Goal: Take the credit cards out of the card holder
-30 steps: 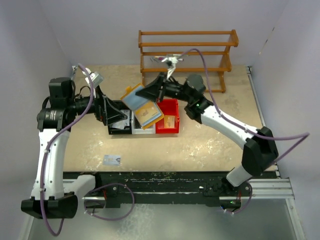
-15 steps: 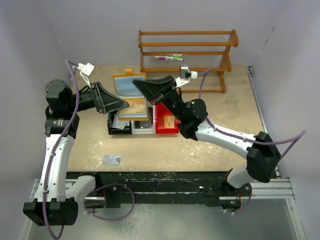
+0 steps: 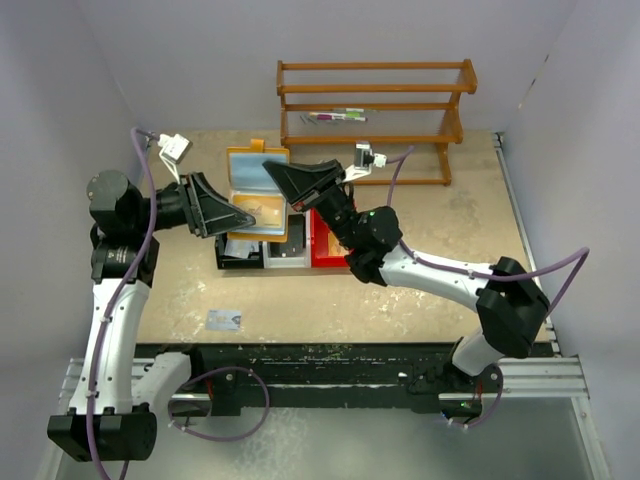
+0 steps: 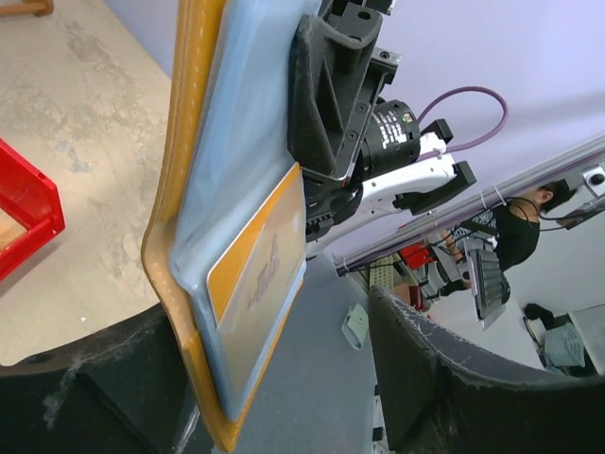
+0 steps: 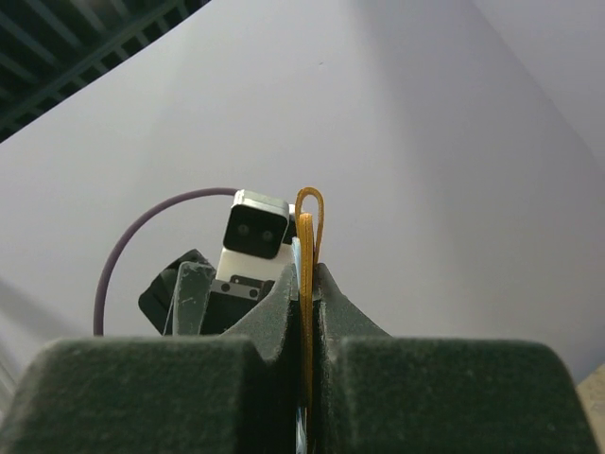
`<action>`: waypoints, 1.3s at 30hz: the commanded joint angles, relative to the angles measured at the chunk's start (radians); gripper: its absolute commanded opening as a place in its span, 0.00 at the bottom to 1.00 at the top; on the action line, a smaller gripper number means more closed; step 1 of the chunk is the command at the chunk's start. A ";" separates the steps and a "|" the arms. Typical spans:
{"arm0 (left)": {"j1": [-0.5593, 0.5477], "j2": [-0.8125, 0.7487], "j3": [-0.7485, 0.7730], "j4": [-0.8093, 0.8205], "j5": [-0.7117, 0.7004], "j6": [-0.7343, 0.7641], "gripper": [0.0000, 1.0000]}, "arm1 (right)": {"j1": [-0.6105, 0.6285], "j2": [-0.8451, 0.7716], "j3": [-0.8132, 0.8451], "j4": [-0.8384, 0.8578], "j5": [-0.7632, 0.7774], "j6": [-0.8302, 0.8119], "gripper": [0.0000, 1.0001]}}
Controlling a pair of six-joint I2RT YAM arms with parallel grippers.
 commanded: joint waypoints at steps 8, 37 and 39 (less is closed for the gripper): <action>0.023 -0.062 -0.089 -0.113 -0.038 0.101 0.25 | 0.031 -0.032 -0.056 0.102 0.111 0.030 0.00; 0.035 0.180 0.247 -1.039 -0.100 0.962 0.00 | -0.299 0.125 0.231 -0.478 -1.012 0.048 0.56; 0.035 0.184 0.247 -1.052 -0.093 0.975 0.00 | -0.299 0.127 0.241 -0.476 -1.005 0.050 0.50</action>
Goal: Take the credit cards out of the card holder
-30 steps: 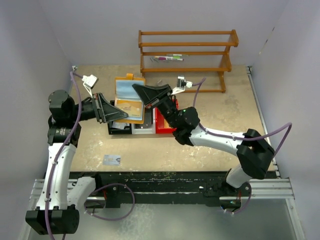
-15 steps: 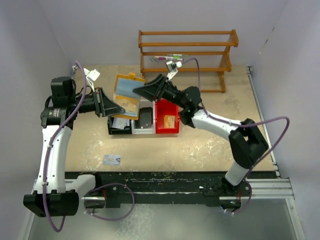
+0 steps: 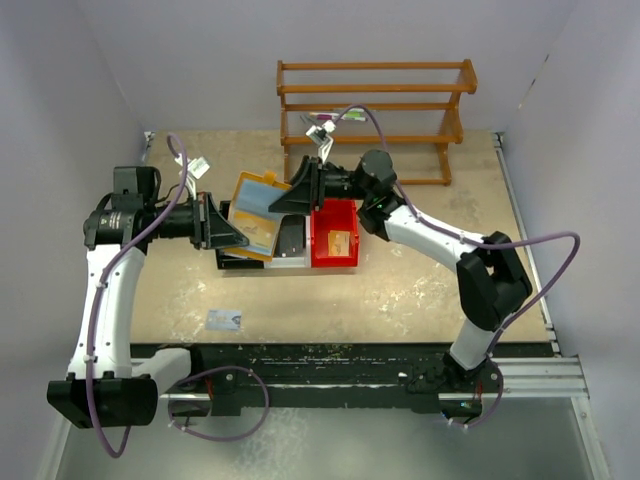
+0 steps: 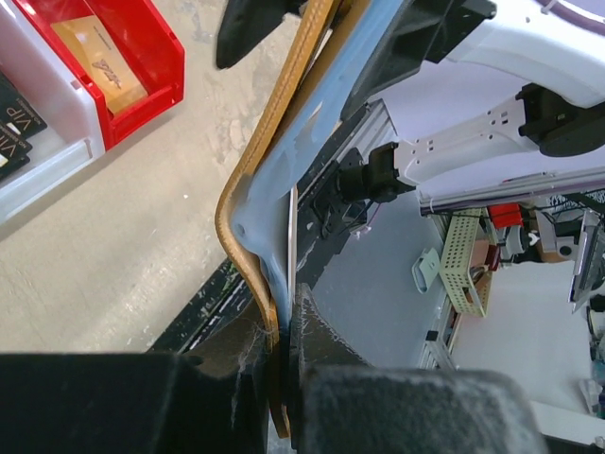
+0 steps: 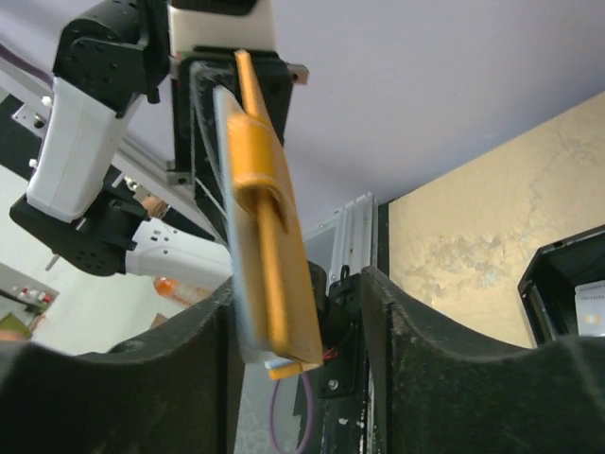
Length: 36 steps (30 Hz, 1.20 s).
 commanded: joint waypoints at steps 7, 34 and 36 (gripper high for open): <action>0.004 0.001 0.027 -0.025 0.055 0.062 0.00 | 0.000 -0.055 0.093 -0.071 0.024 -0.096 0.06; 0.041 -0.221 -0.347 1.474 0.214 -1.204 0.69 | 0.206 -0.463 -0.331 0.070 0.887 0.071 0.00; 0.041 -0.231 -0.353 1.494 0.225 -1.214 0.69 | 0.208 -0.469 -0.338 0.065 0.912 0.068 0.00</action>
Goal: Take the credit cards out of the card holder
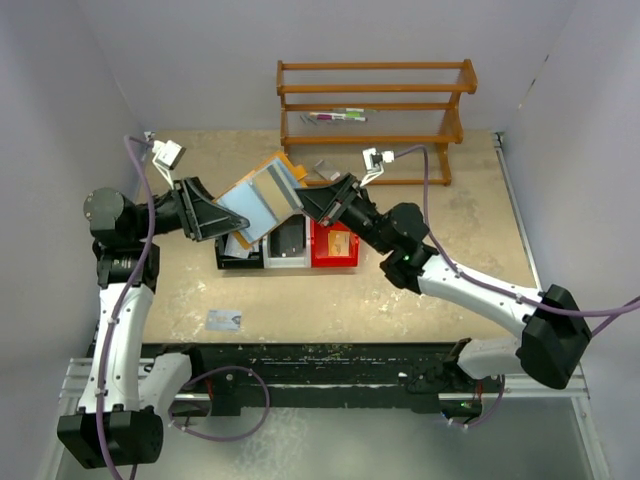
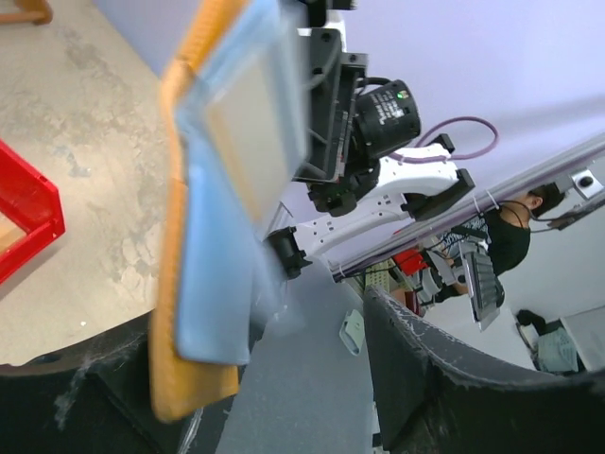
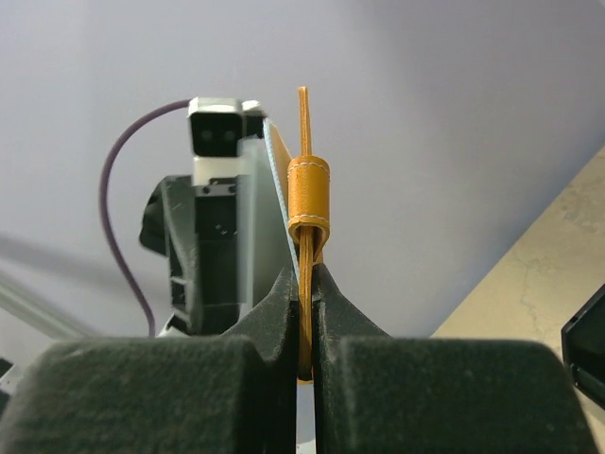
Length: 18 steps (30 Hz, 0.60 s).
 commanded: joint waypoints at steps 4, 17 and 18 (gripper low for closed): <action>0.006 -0.046 -0.025 0.237 0.059 -0.150 0.69 | 0.016 -0.051 0.010 0.032 0.121 -0.006 0.00; 0.006 -0.064 -0.070 0.229 0.032 -0.137 0.75 | 0.258 -0.057 0.249 -0.326 0.483 -0.595 0.00; 0.006 -0.069 -0.069 0.230 0.031 -0.138 0.75 | 0.270 -0.055 0.259 -0.328 0.503 -0.641 0.00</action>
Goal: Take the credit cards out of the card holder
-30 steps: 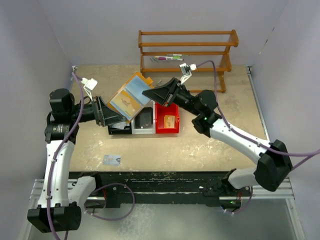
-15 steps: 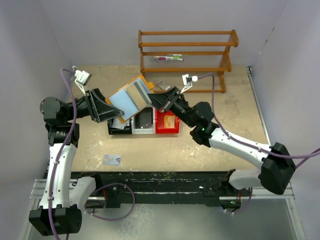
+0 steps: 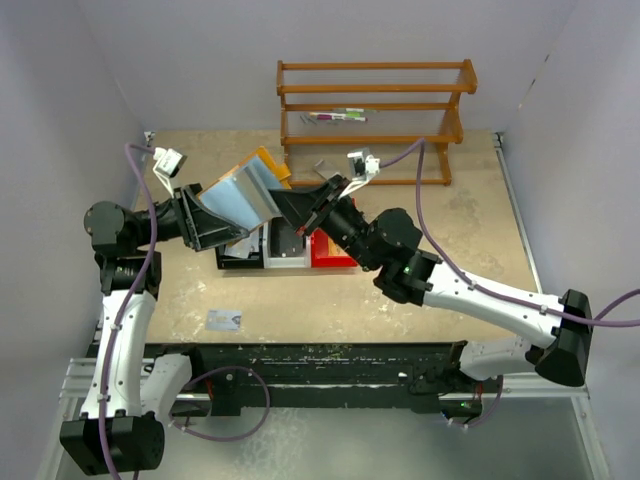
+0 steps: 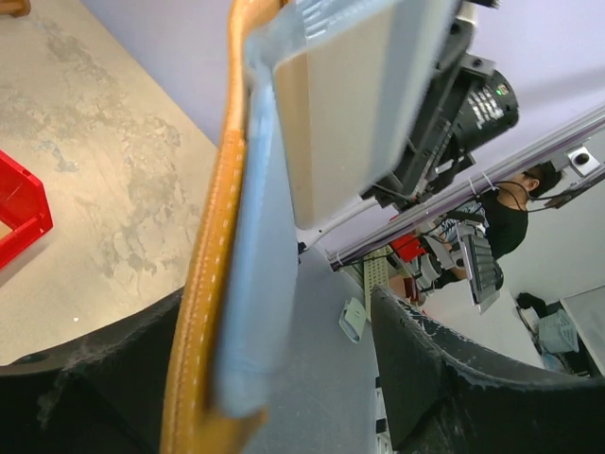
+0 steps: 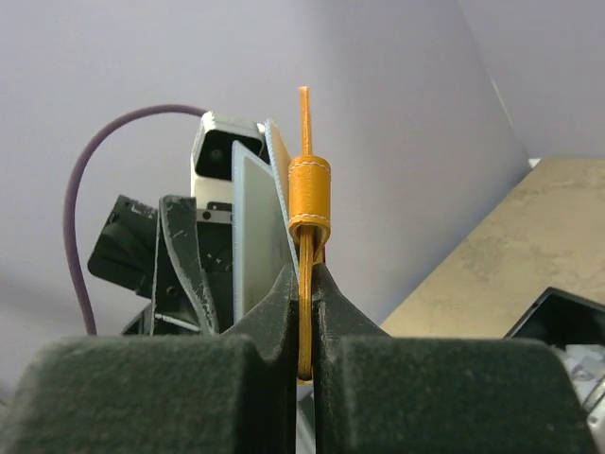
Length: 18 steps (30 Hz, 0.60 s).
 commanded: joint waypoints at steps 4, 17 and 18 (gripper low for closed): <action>0.004 -0.033 0.001 0.054 -0.008 -0.024 0.77 | 0.087 0.005 0.103 -0.063 0.215 -0.346 0.00; 0.005 -0.003 -0.007 0.061 -0.013 -0.018 0.57 | 0.115 -0.023 0.083 -0.027 0.195 -0.320 0.00; 0.004 -0.001 -0.007 0.057 -0.014 -0.014 0.53 | 0.115 -0.033 0.068 -0.021 0.187 -0.283 0.00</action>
